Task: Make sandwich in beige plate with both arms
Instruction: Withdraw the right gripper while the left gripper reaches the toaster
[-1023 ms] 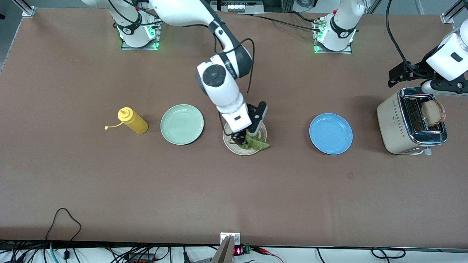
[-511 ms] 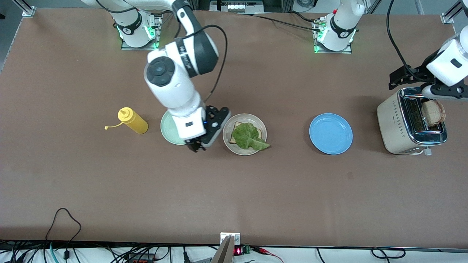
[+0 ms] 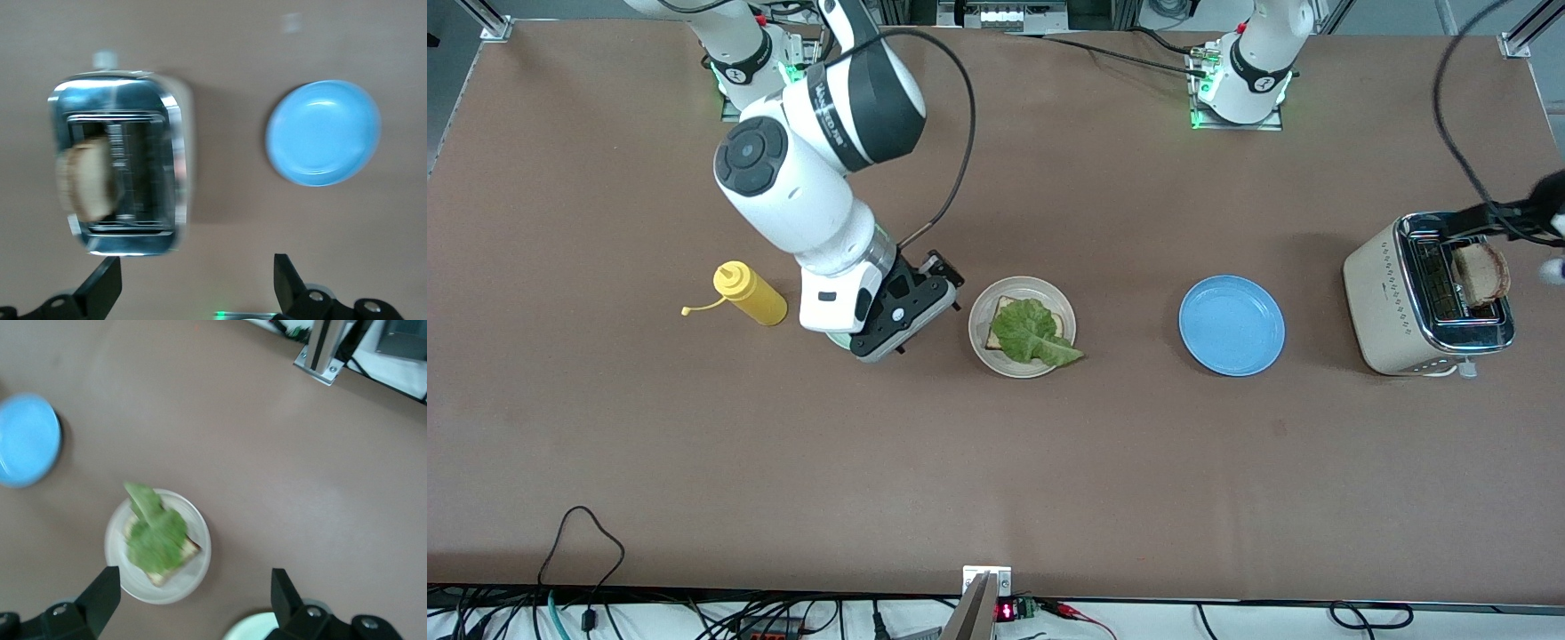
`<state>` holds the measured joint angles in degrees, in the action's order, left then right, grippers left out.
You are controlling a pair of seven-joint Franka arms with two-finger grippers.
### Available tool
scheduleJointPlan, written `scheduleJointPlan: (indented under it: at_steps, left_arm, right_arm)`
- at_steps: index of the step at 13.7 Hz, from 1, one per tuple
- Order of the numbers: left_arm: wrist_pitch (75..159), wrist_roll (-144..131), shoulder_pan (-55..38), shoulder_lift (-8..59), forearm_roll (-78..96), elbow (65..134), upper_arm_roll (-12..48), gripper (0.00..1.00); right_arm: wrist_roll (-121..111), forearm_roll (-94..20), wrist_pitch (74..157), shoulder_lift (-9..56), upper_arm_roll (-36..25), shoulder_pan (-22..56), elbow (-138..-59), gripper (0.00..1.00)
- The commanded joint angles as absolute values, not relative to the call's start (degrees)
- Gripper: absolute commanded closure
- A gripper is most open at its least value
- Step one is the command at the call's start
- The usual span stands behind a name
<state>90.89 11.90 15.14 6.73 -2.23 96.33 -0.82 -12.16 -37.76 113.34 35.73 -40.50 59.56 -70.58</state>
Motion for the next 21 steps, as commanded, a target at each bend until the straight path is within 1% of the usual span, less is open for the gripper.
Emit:
scheduleJointPlan:
  at_steps: [1, 3, 5, 6, 8, 9, 11, 13, 14, 15, 17, 19, 21]
  left_arm:
    - [92.81, 16.86, 19.93, 10.89, -4.48, 94.92, -0.26, 0.0]
    - [95.78, 23.07, 24.14, 13.17, -4.66, 95.01, -0.18, 0.0]
    - [99.13, 28.02, 26.71, 15.64, -4.4, 95.62, -0.18, 0.0]
    - [99.31, 28.21, 26.81, 15.91, -4.39, 96.06, -0.18, 0.03]
    - [99.4, 29.44, 27.77, 16.35, -4.4, 97.29, -0.18, 0.13]
    - [99.4, 29.88, 27.86, 16.96, -4.39, 97.82, -0.18, 0.24]
    - [99.49, 29.97, 27.86, 17.75, -3.78, 97.82, -0.09, 0.32]
    - [99.49, 29.97, 27.86, 18.19, -3.61, 98.0, 0.0, 0.34]
    - [99.58, 29.97, 27.95, 18.63, -2.56, 98.0, 0.0, 0.36]
    - [99.58, 30.06, 27.95, 19.15, -1.68, 98.0, 0.0, 0.43]
    - [100.1, 30.15, 28.47, 19.95, -1.58, 98.0, 0.09, 0.61]
    - [101.77, 31.19, 28.48, 20.39, -1.58, 98.0, 0.26, 0.8]
    - [101.78, 32.6, 28.48, 20.3, -1.58, 98.0, 0.35, 1.0]
  right_arm:
    - [-0.91, -38.93, 111.89, 35.42, -40.25, 59.06, -67.24, 0.0]
    - [2.1, -38.76, 108.92, 35.25, -40.43, 58.63, -67.24, 0.0]
    - [3.85, -38.32, 102.6, 34.81, -40.17, 55.21, -67.06, 0.0]
    - [5.69, -38.06, 100.31, 34.11, -40.08, 53.89, -66.8, 0.0]
    - [8.08, -35.7, 96.35, 32.97, -39.99, 51.25, -66.1, 0.0]
    - [8.09, -34.2, 94.41, 32.52, -39.99, 50.11, -66.09, 0.0]
    - [7.65, -31.65, 90.9, 31.73, -39.64, 47.04, -66.09, 0.0]
    - [7.38, -27.53, 88.51, 30.51, -37.54, 43.7, -66.18, 0.0]
    - [7.47, -24.46, 87.46, 30.06, -35.01, 40.72, -66.18, 0.0]
    - [7.56, -20.52, 85.71, 28.93, -30.8, 36.17, -66.18, 0.0]
    - [7.47, -11.04, 85.87, 27.95, -19.83, 26.42, -66.18, 0.0]
    - [7.56, -6.61, 85.78, 25.24, -9.28, 16.66, -67.05, 0.0]
    - [8.09, -2.05, 85.34, 22.43, -4.15, 11.1, -69.33, 0.0]
